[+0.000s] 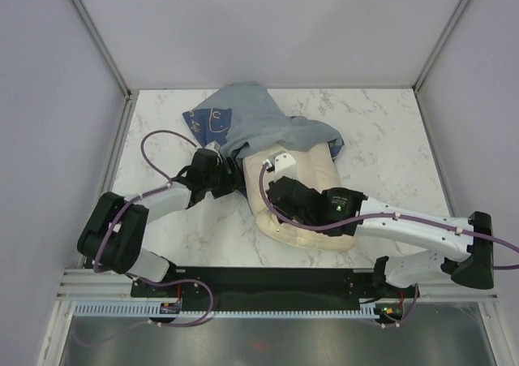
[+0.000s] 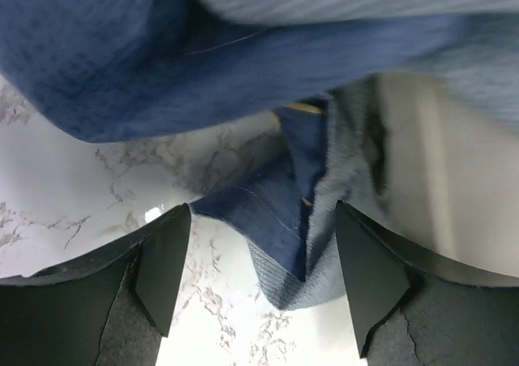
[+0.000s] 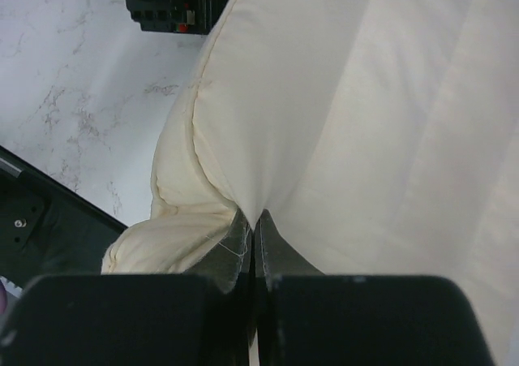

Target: Put the pillow into the pillowcase

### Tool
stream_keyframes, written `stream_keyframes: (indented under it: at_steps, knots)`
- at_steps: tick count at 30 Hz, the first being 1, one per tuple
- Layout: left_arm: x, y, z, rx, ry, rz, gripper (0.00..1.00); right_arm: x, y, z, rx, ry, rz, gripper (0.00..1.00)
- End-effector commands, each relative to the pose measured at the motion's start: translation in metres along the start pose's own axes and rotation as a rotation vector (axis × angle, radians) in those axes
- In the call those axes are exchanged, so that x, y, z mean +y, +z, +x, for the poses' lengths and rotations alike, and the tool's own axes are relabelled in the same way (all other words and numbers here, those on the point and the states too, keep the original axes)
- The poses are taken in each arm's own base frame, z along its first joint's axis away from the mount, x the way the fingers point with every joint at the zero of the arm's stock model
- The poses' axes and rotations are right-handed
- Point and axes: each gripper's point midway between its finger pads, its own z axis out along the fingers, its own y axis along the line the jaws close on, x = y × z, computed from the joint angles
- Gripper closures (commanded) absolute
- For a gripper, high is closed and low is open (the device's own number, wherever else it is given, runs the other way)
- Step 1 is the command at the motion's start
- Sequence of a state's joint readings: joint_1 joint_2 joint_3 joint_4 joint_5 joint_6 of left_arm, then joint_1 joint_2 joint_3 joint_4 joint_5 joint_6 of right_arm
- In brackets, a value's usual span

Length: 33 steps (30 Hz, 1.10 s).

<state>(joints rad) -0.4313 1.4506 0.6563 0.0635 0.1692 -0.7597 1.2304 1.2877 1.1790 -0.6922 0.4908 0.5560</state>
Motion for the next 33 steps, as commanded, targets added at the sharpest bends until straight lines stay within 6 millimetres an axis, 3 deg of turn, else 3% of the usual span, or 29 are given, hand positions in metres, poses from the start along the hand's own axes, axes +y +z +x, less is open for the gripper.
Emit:
stream_keyframes:
  at_steps: [1,7,16,22,23,27,28,29,33]
  knots:
    - [-0.009,0.014,-0.005,-0.003,-0.068,0.034,0.21,0.002,-0.028,-0.06,-0.165,0.109,-0.056,1.0]
    - [-0.019,0.03,-0.009,-0.022,-0.077,0.085,0.17,-0.001,-0.037,-0.077,-0.188,0.143,-0.089,1.0]
    - [-0.058,0.044,-0.014,-0.072,-0.066,0.198,0.09,-0.002,-0.045,-0.093,-0.207,0.189,-0.126,1.0]
    - [-0.078,0.052,-0.003,-0.073,-0.026,0.226,0.11,-0.011,-0.052,-0.104,-0.223,0.209,-0.127,1.0]
    - [-0.087,0.054,-0.004,-0.066,-0.018,0.246,0.15,-0.013,-0.052,-0.105,-0.222,0.212,-0.123,1.0]
    - [-0.098,0.059,0.003,-0.034,-0.012,0.29,0.57,-0.018,-0.051,-0.107,-0.227,0.219,-0.116,1.0]
    - [-0.102,0.056,0.001,-0.043,-0.003,0.306,0.81,-0.02,-0.051,-0.108,-0.228,0.223,-0.112,1.0]
    - [-0.101,0.054,0.002,-0.042,0.0,0.307,0.95,-0.022,-0.05,-0.108,-0.228,0.222,-0.107,1.0]
    - [-0.099,0.034,0.007,-0.036,-0.002,0.31,0.98,-0.034,-0.043,-0.107,-0.227,0.224,-0.066,1.0]
